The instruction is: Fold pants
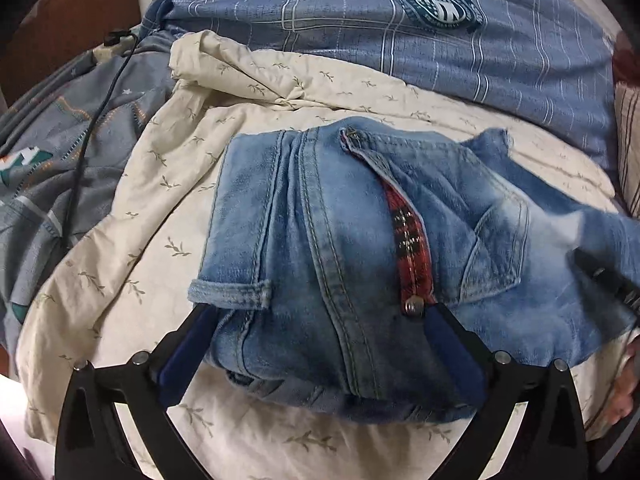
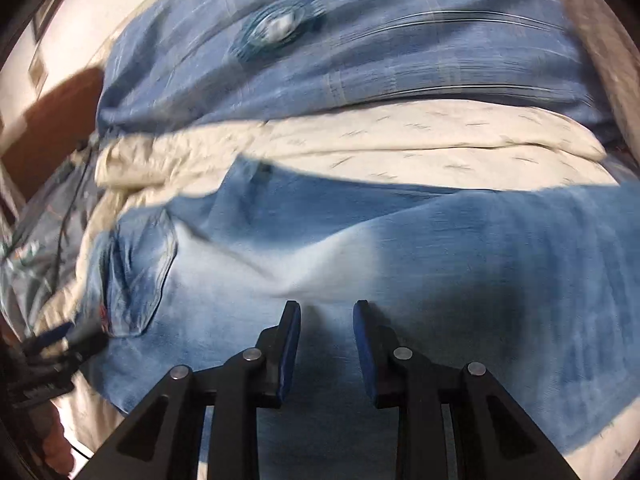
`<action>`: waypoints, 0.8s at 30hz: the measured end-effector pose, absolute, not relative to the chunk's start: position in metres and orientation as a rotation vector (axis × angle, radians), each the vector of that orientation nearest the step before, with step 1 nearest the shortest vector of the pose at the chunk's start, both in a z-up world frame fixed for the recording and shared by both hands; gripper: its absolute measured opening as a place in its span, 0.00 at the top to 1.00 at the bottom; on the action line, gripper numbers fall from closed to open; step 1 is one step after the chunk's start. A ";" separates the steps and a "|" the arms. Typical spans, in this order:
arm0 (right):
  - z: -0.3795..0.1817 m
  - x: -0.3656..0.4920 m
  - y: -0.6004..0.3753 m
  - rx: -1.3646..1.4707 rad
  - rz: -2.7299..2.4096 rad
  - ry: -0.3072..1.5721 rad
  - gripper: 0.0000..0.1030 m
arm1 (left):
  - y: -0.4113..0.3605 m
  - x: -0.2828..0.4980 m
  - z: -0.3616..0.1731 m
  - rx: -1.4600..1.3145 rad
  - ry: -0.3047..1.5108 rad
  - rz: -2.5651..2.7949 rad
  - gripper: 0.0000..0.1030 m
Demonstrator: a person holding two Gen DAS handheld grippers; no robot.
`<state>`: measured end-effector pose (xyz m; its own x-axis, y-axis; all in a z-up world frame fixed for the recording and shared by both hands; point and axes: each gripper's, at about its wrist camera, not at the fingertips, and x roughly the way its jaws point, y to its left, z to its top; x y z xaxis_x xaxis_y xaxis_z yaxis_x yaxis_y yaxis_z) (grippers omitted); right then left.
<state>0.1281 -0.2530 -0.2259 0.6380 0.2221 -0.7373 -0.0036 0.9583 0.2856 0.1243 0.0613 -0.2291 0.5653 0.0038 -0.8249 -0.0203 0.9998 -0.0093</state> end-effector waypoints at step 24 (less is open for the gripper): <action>-0.233 0.069 -0.372 0.389 -0.019 0.942 0.70 | 0.005 0.109 -0.223 0.124 1.014 -0.031 0.00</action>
